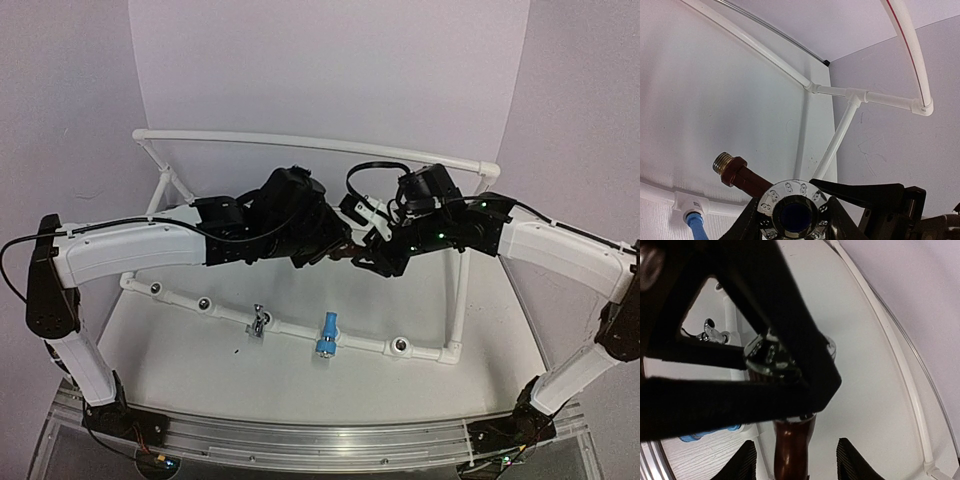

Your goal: Install the water faucets

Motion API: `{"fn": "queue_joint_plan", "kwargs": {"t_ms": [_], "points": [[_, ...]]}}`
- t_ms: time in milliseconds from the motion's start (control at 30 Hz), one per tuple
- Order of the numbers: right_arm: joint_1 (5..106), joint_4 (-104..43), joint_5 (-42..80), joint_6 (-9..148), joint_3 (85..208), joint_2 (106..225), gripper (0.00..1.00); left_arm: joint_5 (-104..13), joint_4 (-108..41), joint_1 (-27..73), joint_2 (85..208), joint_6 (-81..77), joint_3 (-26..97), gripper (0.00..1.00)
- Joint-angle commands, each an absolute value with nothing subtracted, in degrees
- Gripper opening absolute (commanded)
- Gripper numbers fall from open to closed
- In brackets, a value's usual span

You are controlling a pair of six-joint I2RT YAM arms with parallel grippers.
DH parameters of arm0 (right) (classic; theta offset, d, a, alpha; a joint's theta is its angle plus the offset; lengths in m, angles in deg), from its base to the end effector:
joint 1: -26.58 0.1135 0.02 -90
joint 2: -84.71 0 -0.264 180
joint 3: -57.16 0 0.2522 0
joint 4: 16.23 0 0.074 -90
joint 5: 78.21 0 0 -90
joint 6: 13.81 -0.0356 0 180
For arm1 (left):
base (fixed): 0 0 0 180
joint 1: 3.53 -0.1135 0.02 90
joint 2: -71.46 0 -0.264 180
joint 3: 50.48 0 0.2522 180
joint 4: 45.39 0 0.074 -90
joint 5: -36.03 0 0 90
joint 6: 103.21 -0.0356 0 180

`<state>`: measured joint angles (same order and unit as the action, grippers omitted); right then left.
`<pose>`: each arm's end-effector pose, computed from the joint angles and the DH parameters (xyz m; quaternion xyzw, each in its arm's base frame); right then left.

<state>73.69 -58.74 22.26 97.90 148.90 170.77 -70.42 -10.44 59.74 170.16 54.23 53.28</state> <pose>0.2267 0.2536 0.3365 -0.5369 0.7116 0.1776 0.4168 0.1911 -0.3571 0.3428 -0.1028 0.8535 -0.3989 0.3192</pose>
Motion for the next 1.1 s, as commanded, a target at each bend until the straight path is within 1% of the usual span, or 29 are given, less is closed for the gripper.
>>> {"fn": "queue_joint_plan", "kwargs": {"t_ms": [0,200,300,433,467,500,600,767,867,900,967,1067], "points": [[75.0,-55.6,18.6,99.3,152.1,172.3,0.48,-69.0,-14.5,59.7,169.7,55.5,53.7,0.03],[74.9,-54.9,17.4,99.3,152.8,173.4,0.33,-68.2,-15.6,59.7,169.1,56.4,52.3,0.04],[75.0,-54.8,17.1,99.4,152.5,173.4,0.22,-68.1,-16.2,59.7,168.6,56.4,51.5,0.05],[75.0,-54.9,17.4,99.2,152.1,172.6,0.04,-68.1,-16.6,59.6,167.9,56.2,50.5,0.08],[74.9,-54.9,17.5,99.3,152.0,172.3,0.01,-68.1,-16.7,59.6,167.7,56.1,50.3,0.09],[75.0,-54.9,17.7,99.3,152.0,171.9,0.0,-68.0,-16.6,59.6,167.6,56.0,50.2,0.11],[75.0,-55.1,18.4,98.9,151.7,170.8,0.0,-68.2,-16.5,59.6,167.2,55.6,49.7,0.24],[75.0,-55.5,19.1,97.6,151.4,169.0,0.0,-69.2,-16.1,59.6,166.3,55.6,48.6,0.57],[75.0,-55.6,19.7,96.6,150.9,167.7,0.0,-69.9,-15.6,59.5,165.6,55.7,47.9,0.73],[75.0,-55.6,19.8,96.3,150.7,167.2,0.0,-70.3,-15.2,59.5,165.4,55.7,47.7,0.77],[74.9,-55.7,20.1,95.8,150.3,166.2,0.0,-70.8,-14.5,59.3,164.8,55.6,47.4,0.81],[74.9,-55.7,20.5,94.9,149.7,164.4,0.0,-71.4,-14.8,58.9,163.5,55.2,46.0,0.85]]}}
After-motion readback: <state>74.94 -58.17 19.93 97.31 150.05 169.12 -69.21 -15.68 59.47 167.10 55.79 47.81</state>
